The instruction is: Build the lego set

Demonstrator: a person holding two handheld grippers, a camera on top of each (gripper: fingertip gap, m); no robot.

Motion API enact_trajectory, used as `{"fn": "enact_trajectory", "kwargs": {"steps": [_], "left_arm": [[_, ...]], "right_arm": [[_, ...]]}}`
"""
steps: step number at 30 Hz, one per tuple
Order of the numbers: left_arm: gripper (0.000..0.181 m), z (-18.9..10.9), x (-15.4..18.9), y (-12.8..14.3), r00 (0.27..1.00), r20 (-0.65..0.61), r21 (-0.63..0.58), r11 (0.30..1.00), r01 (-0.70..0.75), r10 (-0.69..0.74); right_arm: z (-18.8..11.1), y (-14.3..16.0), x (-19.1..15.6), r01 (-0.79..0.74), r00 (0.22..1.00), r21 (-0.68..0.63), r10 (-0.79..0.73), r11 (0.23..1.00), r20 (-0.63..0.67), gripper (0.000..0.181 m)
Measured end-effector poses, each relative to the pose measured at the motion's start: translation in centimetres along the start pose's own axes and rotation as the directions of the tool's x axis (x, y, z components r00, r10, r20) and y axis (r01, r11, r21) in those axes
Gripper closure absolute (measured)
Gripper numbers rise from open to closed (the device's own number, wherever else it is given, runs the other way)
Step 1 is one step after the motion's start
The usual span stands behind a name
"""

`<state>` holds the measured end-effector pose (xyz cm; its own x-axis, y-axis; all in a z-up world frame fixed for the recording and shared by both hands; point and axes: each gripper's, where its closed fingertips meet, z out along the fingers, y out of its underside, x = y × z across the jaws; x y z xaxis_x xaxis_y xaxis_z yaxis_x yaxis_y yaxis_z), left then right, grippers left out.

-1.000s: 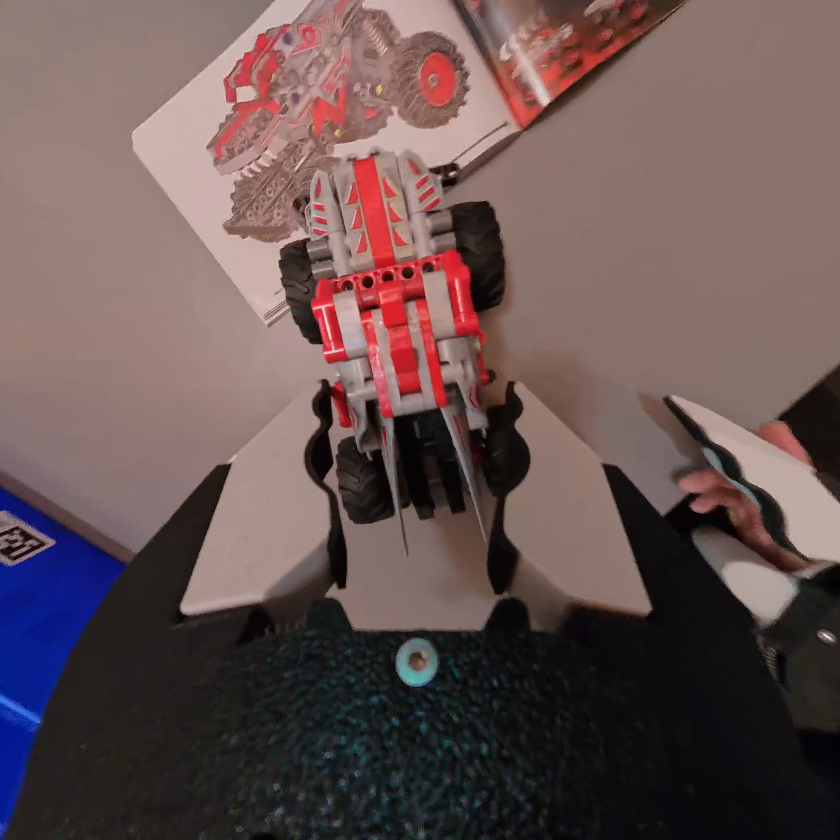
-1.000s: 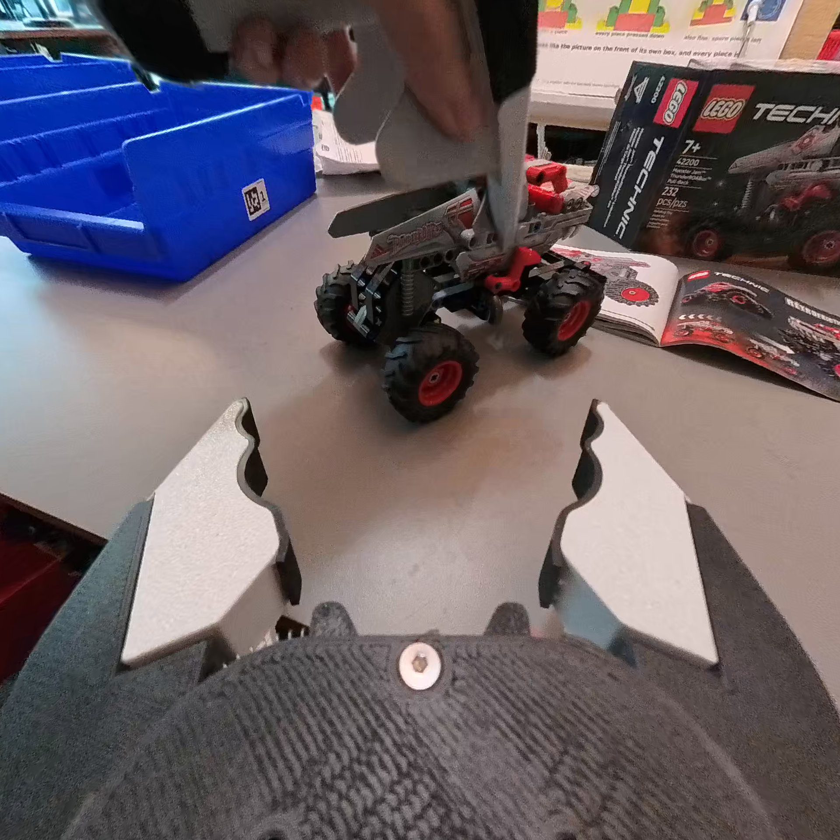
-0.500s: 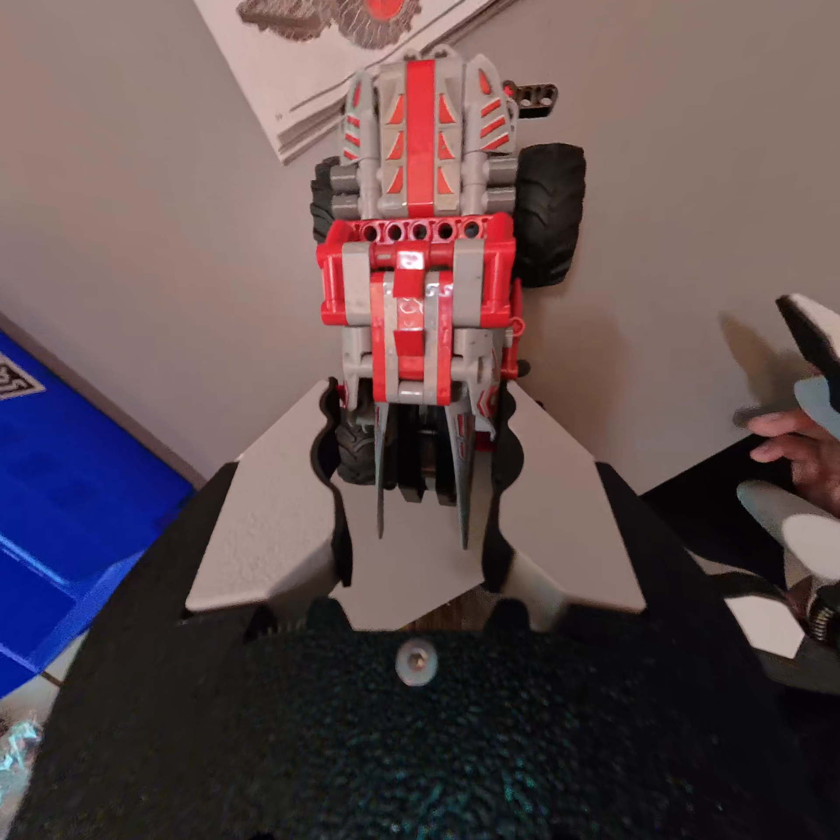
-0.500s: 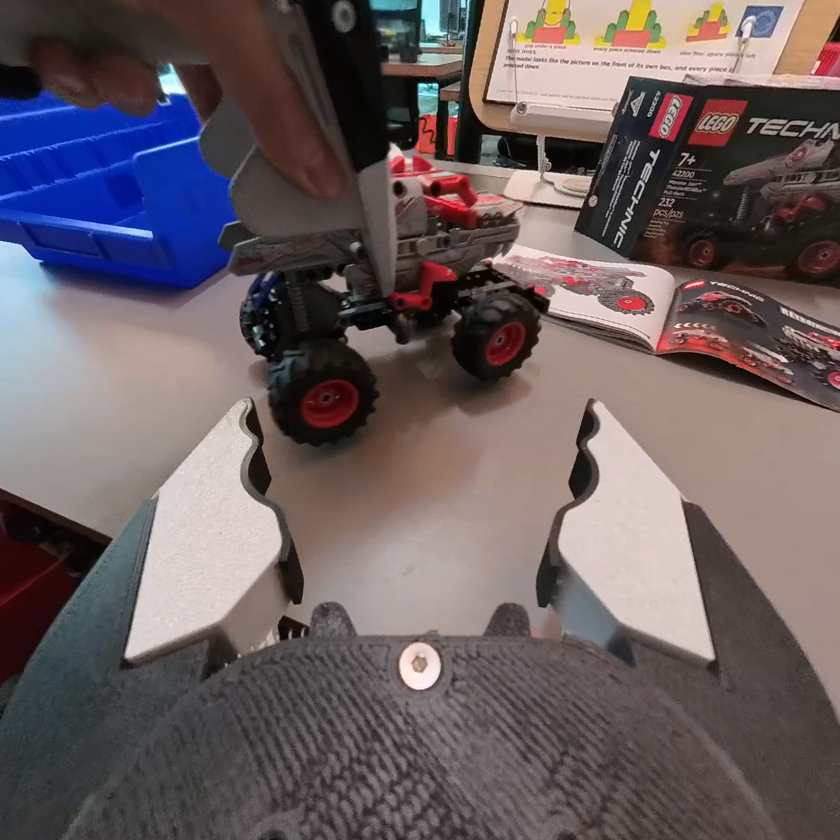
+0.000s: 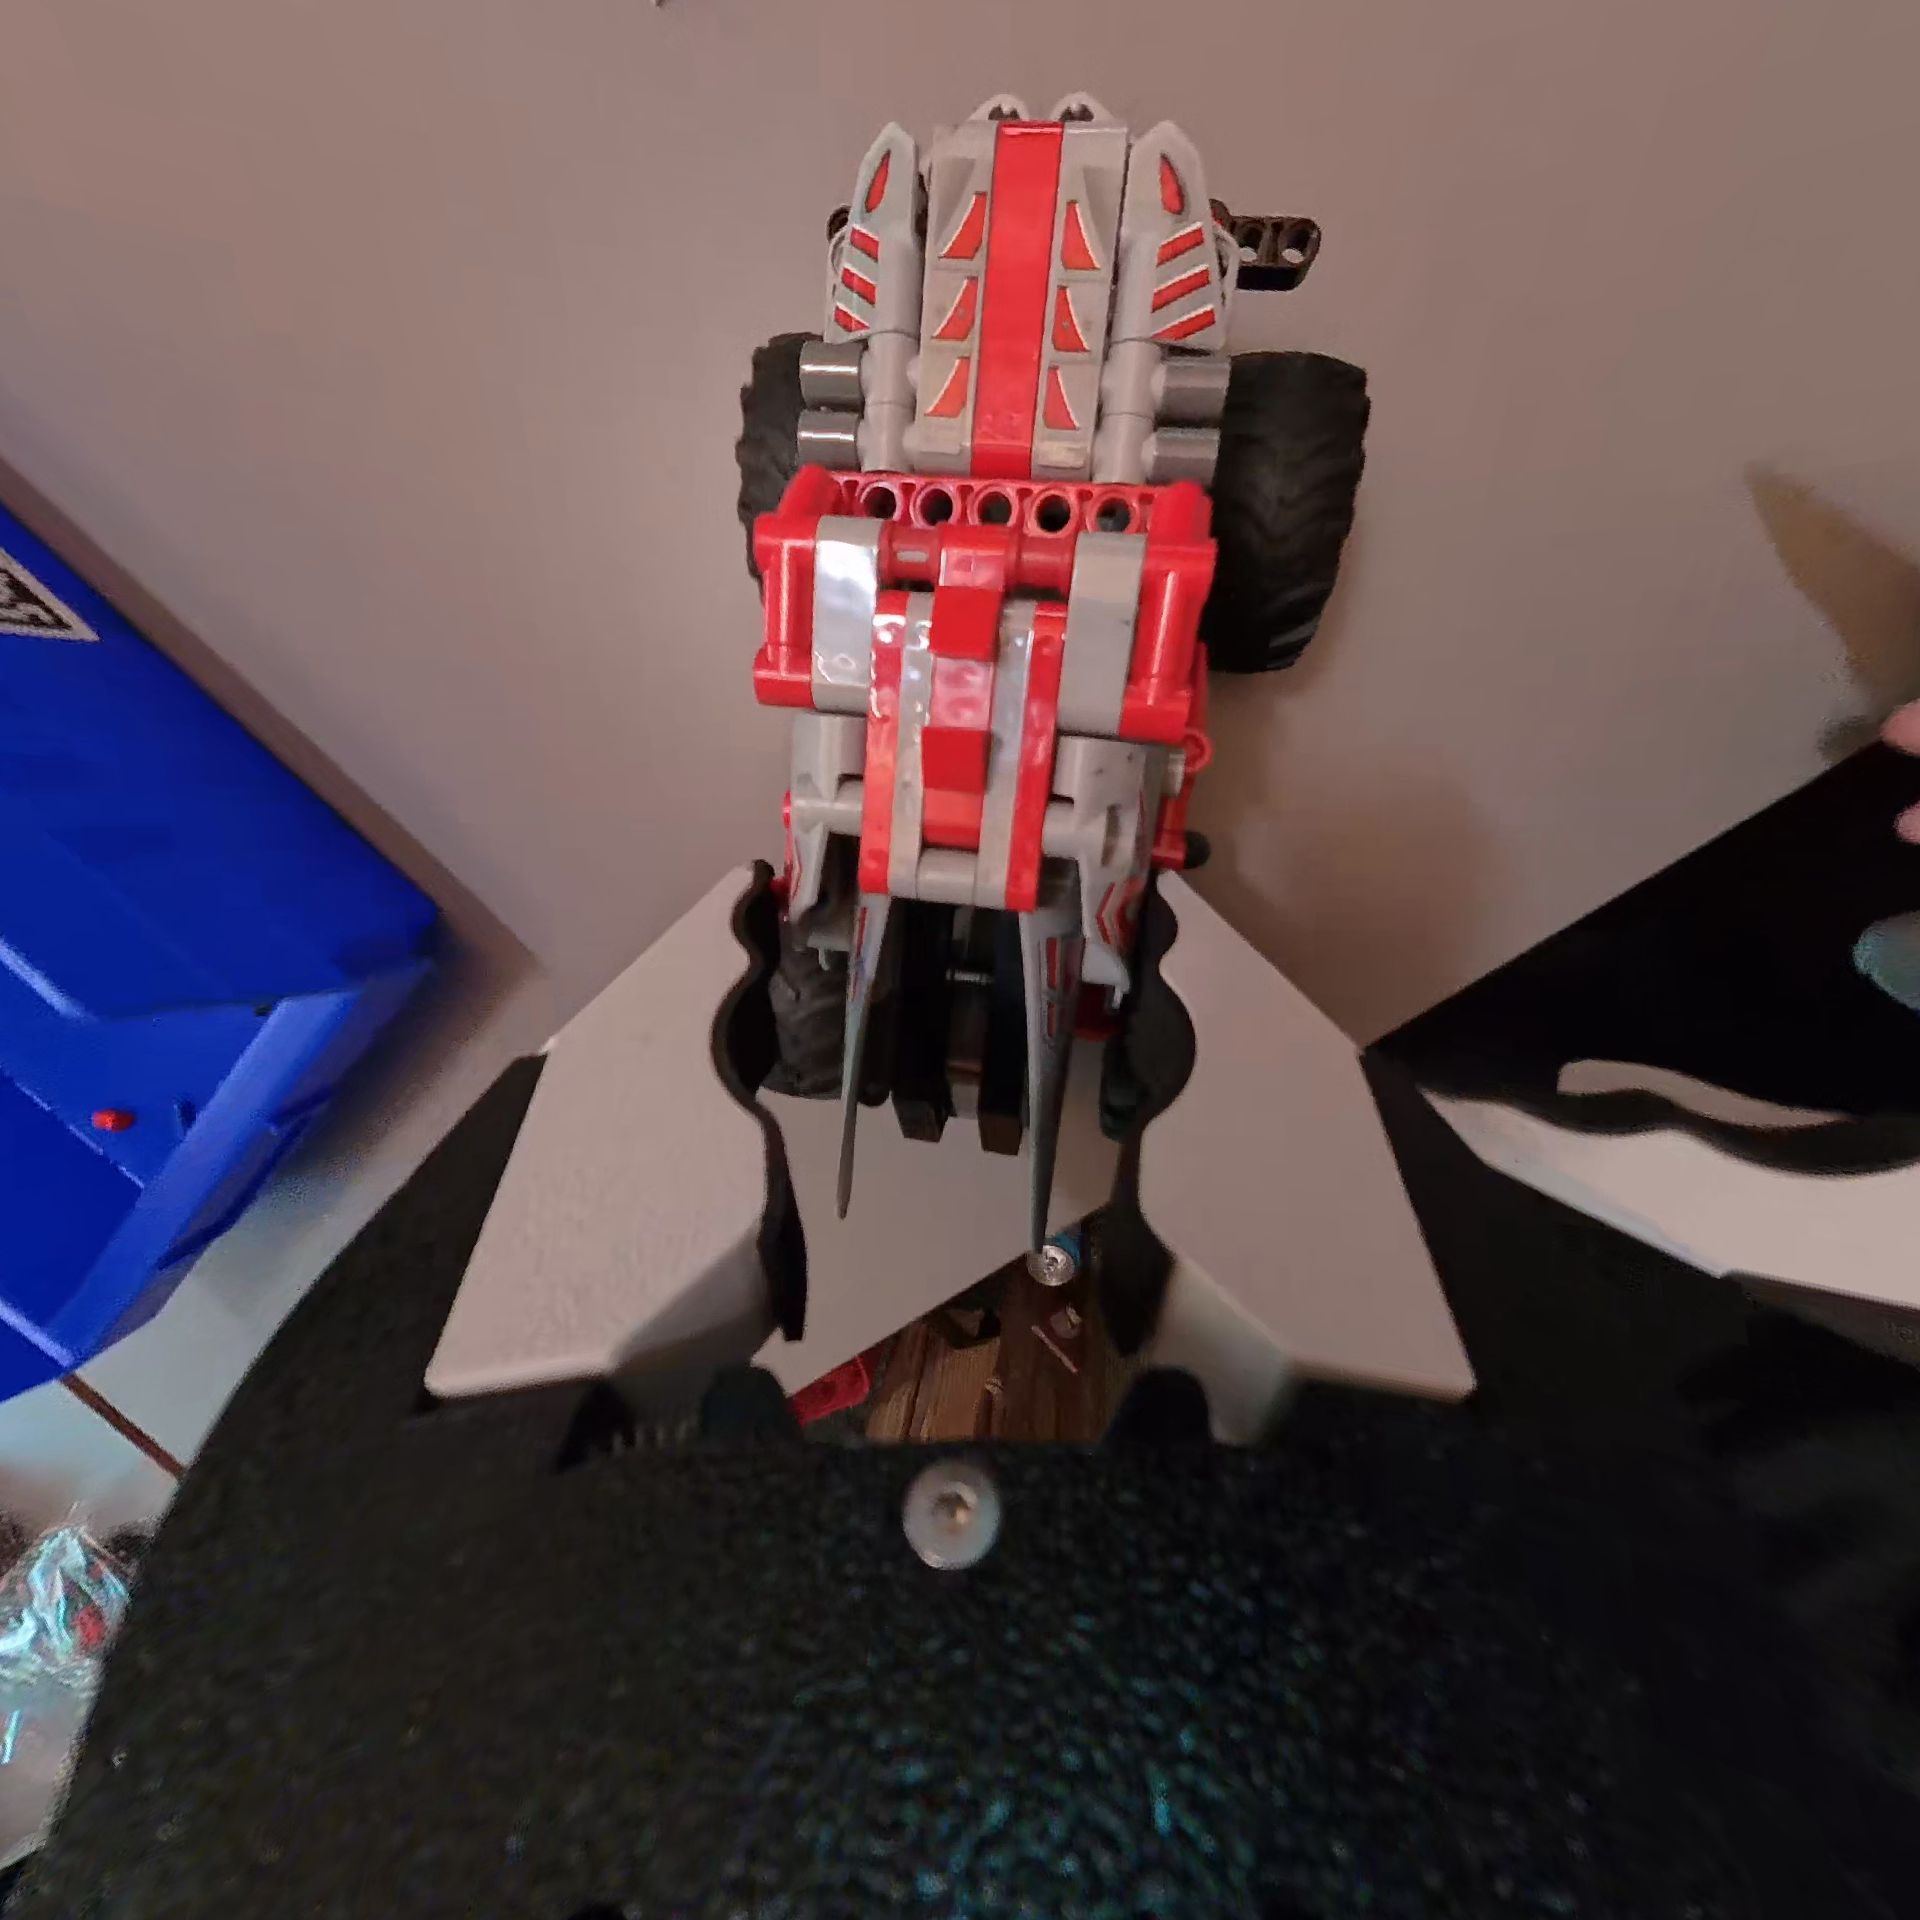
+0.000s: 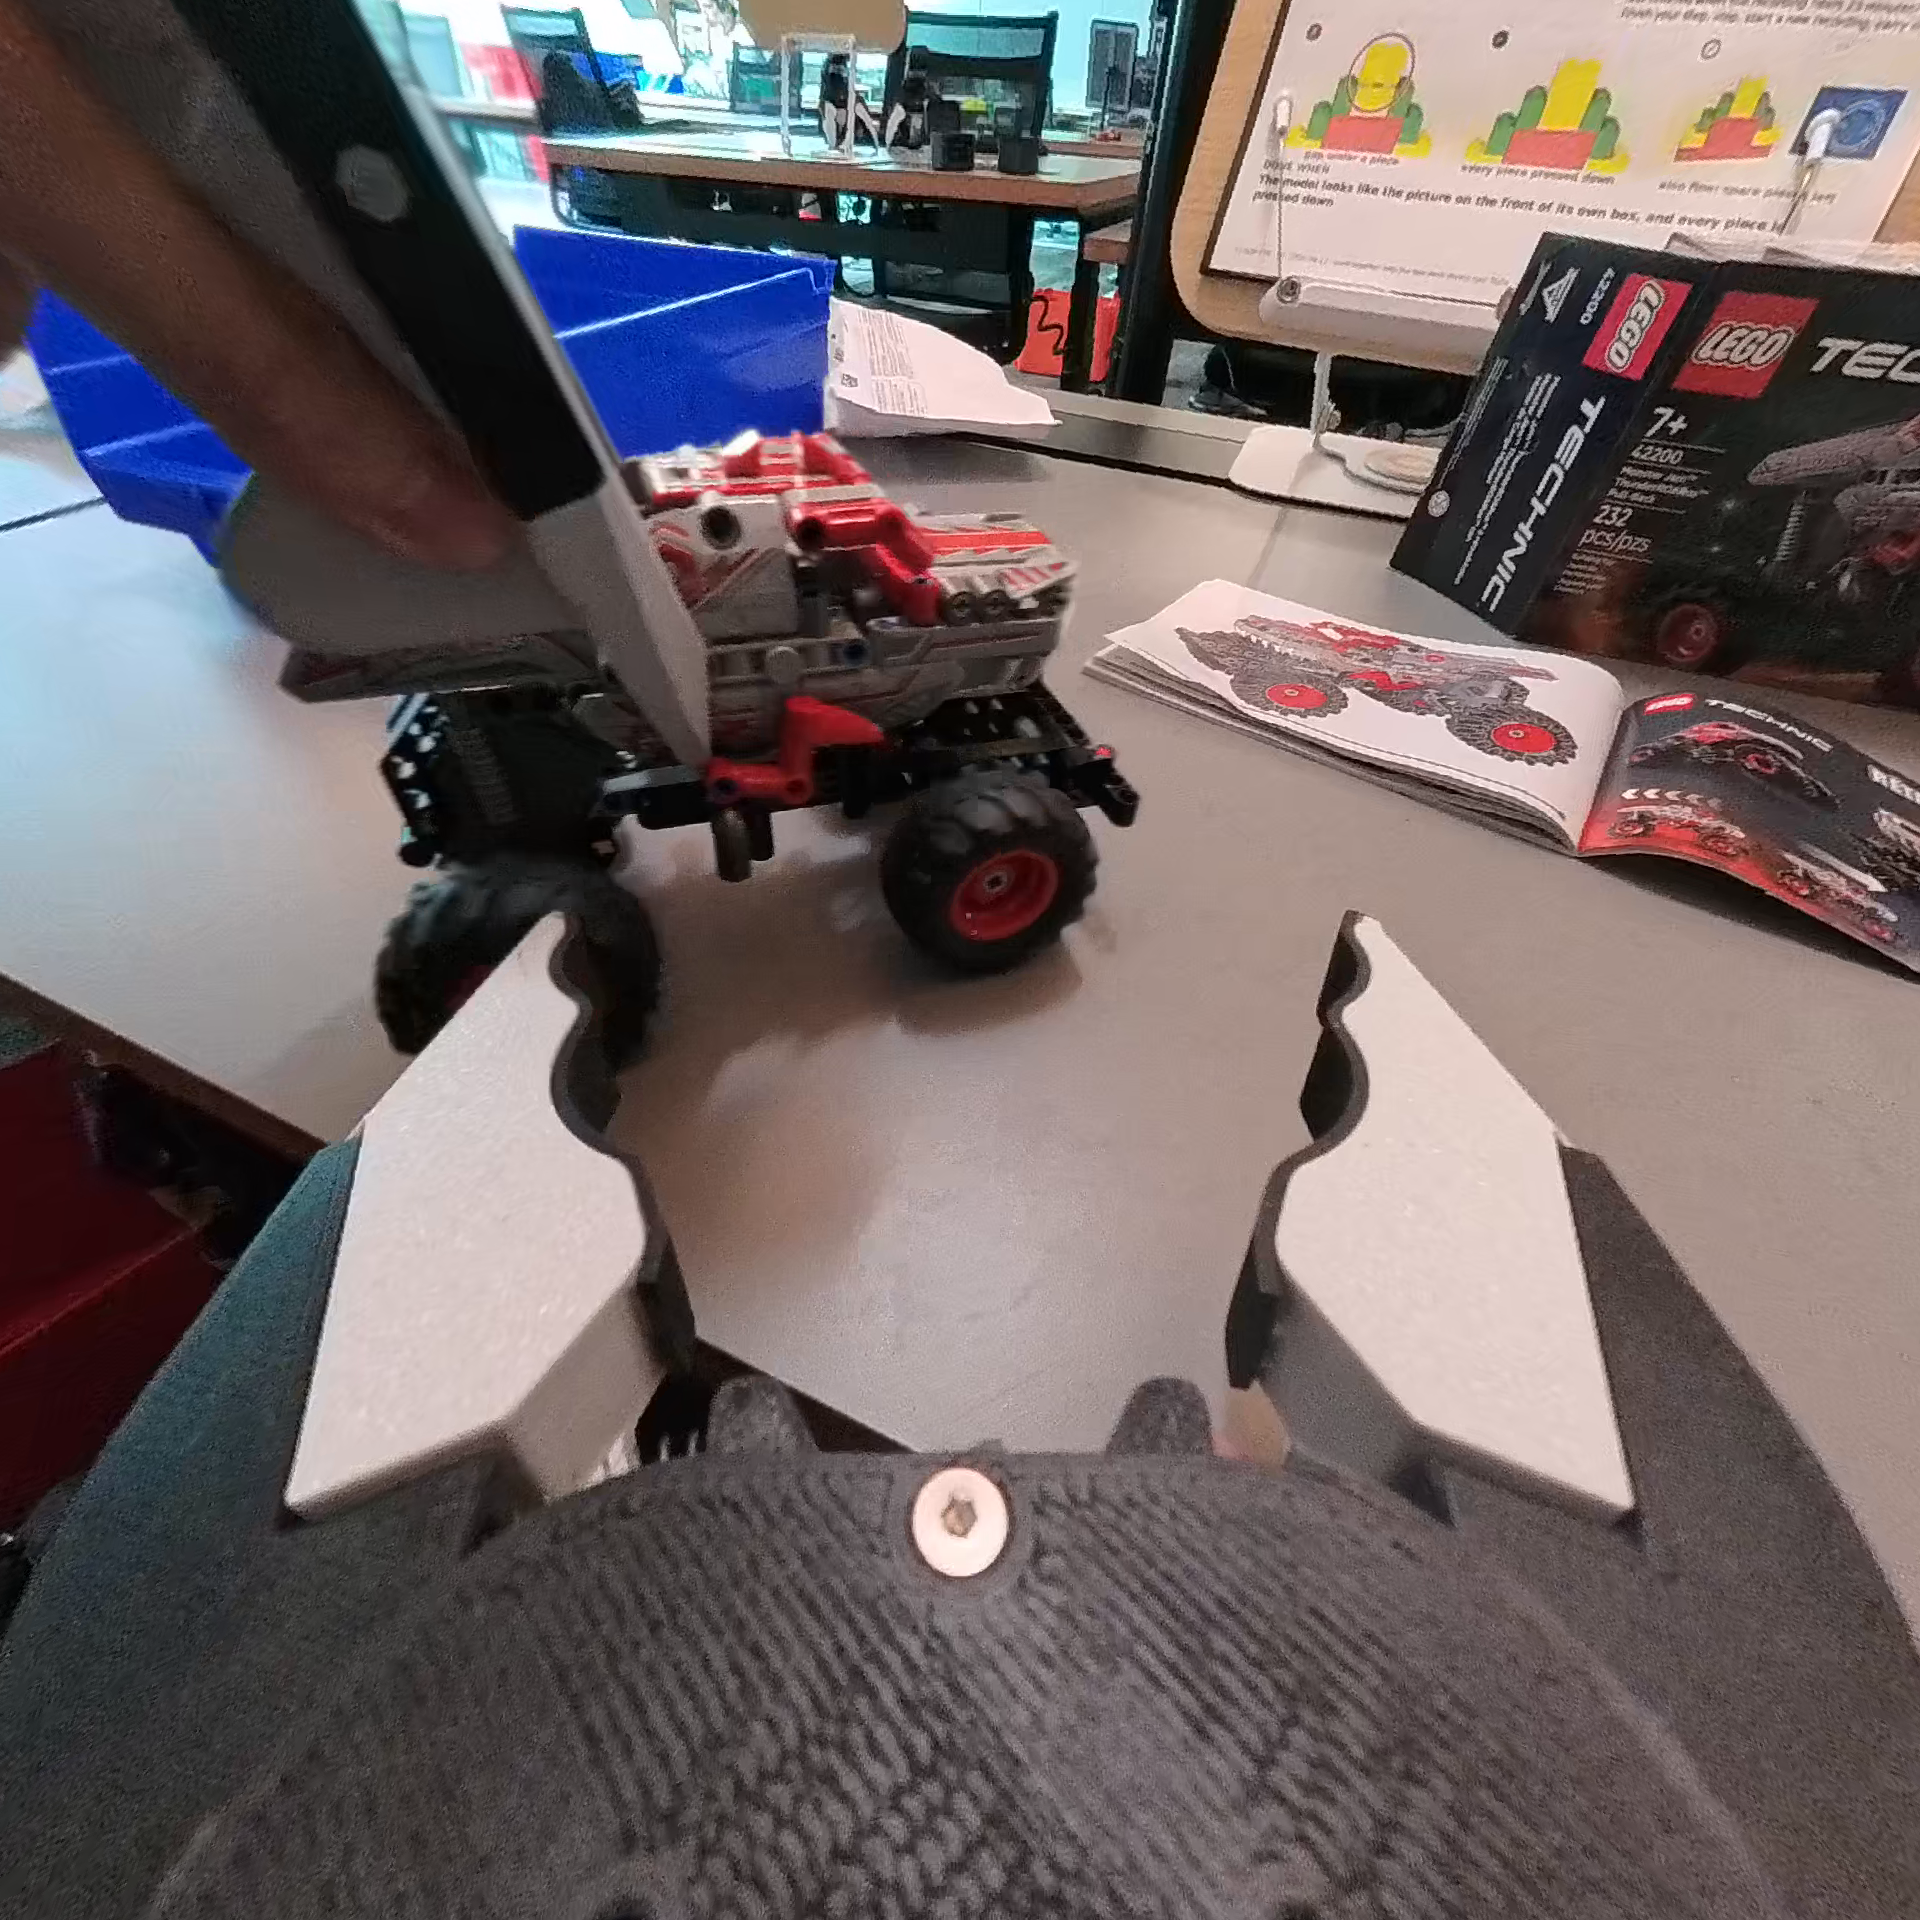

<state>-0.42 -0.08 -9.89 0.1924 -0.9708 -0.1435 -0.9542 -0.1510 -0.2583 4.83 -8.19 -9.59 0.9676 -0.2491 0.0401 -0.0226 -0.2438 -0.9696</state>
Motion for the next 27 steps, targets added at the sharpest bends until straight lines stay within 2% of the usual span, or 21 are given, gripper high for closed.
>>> {"fn": "enact_trajectory", "kwargs": {"steps": [10, 16, 20, 23, 27], "left_arm": [[0.115, -1.1, -0.4, 4.2, 1.000, 0.007, 0.003, 1.000, 0.021, -0.021], [0.114, -1.1, -0.4, 3.4, 1.000, -0.006, 0.058, 0.998, -0.018, 0.019], [0.105, -3.0, -0.6, 1.7, 0.999, -0.010, 0.211, 0.977, -0.038, 0.041], [0.104, -5.0, -1.5, 1.1, 1.000, 0.006, 0.350, 0.937, -0.003, 0.001], [0.106, -5.6, -1.0, 1.9, 0.997, -0.060, 0.462, 0.884, 0.065, -0.042]], "right_arm": [[-0.9, -0.3, -0.8, 0.024, 1.000, -0.001, -0.024, 1.000, 0.013, 0.046], [-1.1, -0.8, -1.4, 0.048, 0.999, 0.006, -0.048, 0.999, 0.024, 0.046], [-1.1, -0.7, -1.0, 0.048, 0.999, 0.002, -0.048, 0.999, 0.021, 0.046], [-1.0, -0.3, -0.6, 0.039, 0.999, -0.007, -0.039, 0.999, 0.019, 0.045], [-0.8, -0.2, 0.4, 0.021, 1.000, -0.012, -0.021, 1.000, 0.005, 0.045]]}}
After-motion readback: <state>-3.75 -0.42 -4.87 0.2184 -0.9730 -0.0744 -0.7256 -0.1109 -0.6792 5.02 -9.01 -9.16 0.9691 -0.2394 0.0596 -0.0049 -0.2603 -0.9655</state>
